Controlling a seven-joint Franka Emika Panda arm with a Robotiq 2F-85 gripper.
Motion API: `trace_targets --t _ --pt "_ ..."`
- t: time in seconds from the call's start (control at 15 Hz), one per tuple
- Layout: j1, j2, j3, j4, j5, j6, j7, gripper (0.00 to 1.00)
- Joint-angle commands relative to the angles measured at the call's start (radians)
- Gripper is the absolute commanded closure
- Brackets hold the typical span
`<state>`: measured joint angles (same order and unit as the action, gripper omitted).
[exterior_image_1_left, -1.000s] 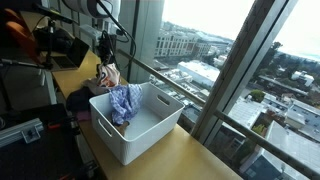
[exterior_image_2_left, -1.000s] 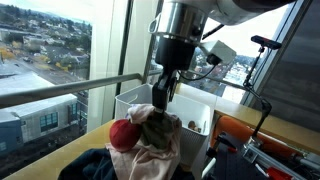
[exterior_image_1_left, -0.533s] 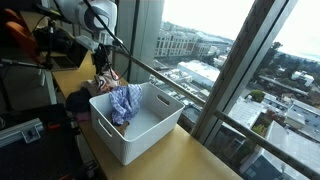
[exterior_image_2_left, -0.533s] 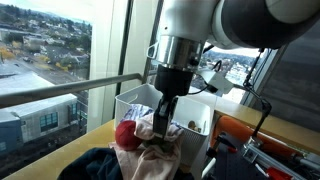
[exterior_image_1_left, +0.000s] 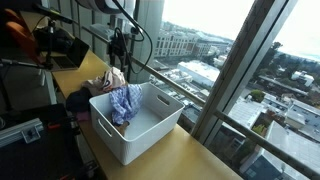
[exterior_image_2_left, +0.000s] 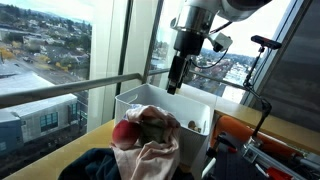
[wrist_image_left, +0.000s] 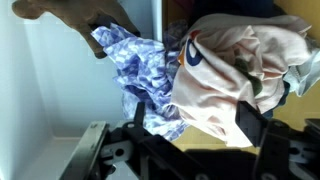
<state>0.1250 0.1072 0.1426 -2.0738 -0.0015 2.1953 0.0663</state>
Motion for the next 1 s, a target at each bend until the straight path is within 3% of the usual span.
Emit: trace_targets --t 0.0,0.33,0.93 --pt "-0.050 -0.071 -0.051 0.021 0.013 -0.064 -0.071 0.00" --pt "-0.076 -0.007 -0.077 0.014 0.033 -0.011 -0.101 0.00" --pt "-0.088 0.310 -0.064 0.137 0.055 0.093 -0.124 0.00"
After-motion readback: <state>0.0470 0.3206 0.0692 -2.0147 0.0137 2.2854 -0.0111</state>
